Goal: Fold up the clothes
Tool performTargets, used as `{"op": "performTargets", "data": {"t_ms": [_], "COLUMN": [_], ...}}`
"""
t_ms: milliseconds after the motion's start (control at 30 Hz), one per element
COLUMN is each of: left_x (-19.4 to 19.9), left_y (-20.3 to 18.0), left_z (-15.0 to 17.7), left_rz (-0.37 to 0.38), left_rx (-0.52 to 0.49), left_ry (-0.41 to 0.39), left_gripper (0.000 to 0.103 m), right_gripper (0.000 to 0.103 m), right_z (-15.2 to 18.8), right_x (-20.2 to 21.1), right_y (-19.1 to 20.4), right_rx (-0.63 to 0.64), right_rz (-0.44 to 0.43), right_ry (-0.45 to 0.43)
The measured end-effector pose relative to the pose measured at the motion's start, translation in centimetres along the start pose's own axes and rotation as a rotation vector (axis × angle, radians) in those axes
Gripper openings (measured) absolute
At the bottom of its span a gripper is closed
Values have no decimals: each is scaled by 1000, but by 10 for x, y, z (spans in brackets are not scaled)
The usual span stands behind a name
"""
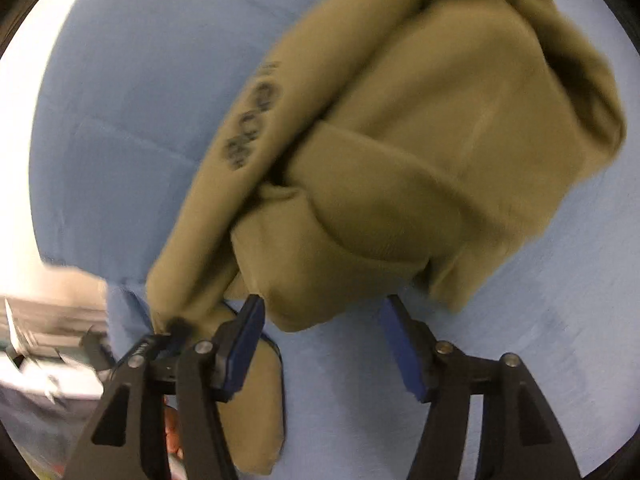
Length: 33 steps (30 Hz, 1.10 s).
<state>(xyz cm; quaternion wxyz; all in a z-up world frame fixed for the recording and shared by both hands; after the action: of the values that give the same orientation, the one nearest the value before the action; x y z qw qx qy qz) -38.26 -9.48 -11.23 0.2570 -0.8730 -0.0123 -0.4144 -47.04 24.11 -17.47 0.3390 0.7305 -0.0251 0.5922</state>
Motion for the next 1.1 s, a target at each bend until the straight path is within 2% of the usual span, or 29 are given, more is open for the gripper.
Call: {"op": "performTargets", "data": {"t_ms": [67,100,167,200,233,267,300,400,500,567,600,700,733,800,833,867,900,967,1000,1100], "left_x": [22,30,43,47,42,37,32,20,15,15,13,-3,-9,-22,-30,-38,-45,-53,-59,-73], "left_y": [-4,-9,-27,-37,-48,-58,-67,-84,-82,-75,-67,-62,-62,-63,-69,-77,-86,-105,-116,-146], "left_z": [-16,-17,-5,0,2,4,7,18,17,13,11,18,21,29,40,49,58,75,82,96], "left_rz": [-47,-32,29,60,93,126,155,184,203,204,207,253,273,318,364,396,426,448,453,471], "left_rx": [-20,-32,-78,-99,-113,-127,-142,-208,-234,-227,-222,-192,-180,-153,-134,-135,-139,-181,-203,-234], "left_ry": [-90,-104,-76,-60,-36,-12,11,69,85,88,92,151,176,231,277,315,351,381,390,387], "left_gripper": [21,22,25,26,26,26,26,26,26,26,26,27,30,40,43,44,44,46,47,47], "right_gripper": [62,62,62,55,41,13,11,7,5,0,0,0,0,0,3,12,31,52,53,54], "right_z": [-4,-11,-17,-23,-25,-25,-26,-13,27,57,74,113,120,105,98,89,71,31,15,-5], "right_x": [-12,-20,-35,-40,-40,-35,-30,-8,8,8,2,-21,-25,-16,-6,5,15,32,38,39], "right_y": [-9,-11,-14,-13,-8,-3,3,30,68,87,93,104,105,99,91,82,70,37,19,-31], "right_rx": [-89,-122,-163,-166,-150,-119,-88,66,306,451,516,735,779,699,617,534,449,269,182,-43], "right_rz": [-25,-31,-58,-70,-77,-69,-61,-14,1,-41,-64,-34,-27,-38,-39,-37,-21,43,70,95], "right_ry": [22,35,68,70,57,29,1,-82,-84,-29,30,159,183,120,65,9,-51,-175,-219,-210]}}
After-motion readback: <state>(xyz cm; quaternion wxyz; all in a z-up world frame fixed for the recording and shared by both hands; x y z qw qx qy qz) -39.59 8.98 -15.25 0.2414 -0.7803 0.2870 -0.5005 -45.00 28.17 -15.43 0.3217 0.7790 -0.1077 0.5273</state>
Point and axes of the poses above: each gripper's, at about its wrist camera, not at the fingertips, and x roughly against the way its jaws point, y to its left, z to its underside, the point moved 6 cm from there along -x, roughly the way its jaws point, and after that the axes turned 14 degrees about z, right-handed, at the moved point
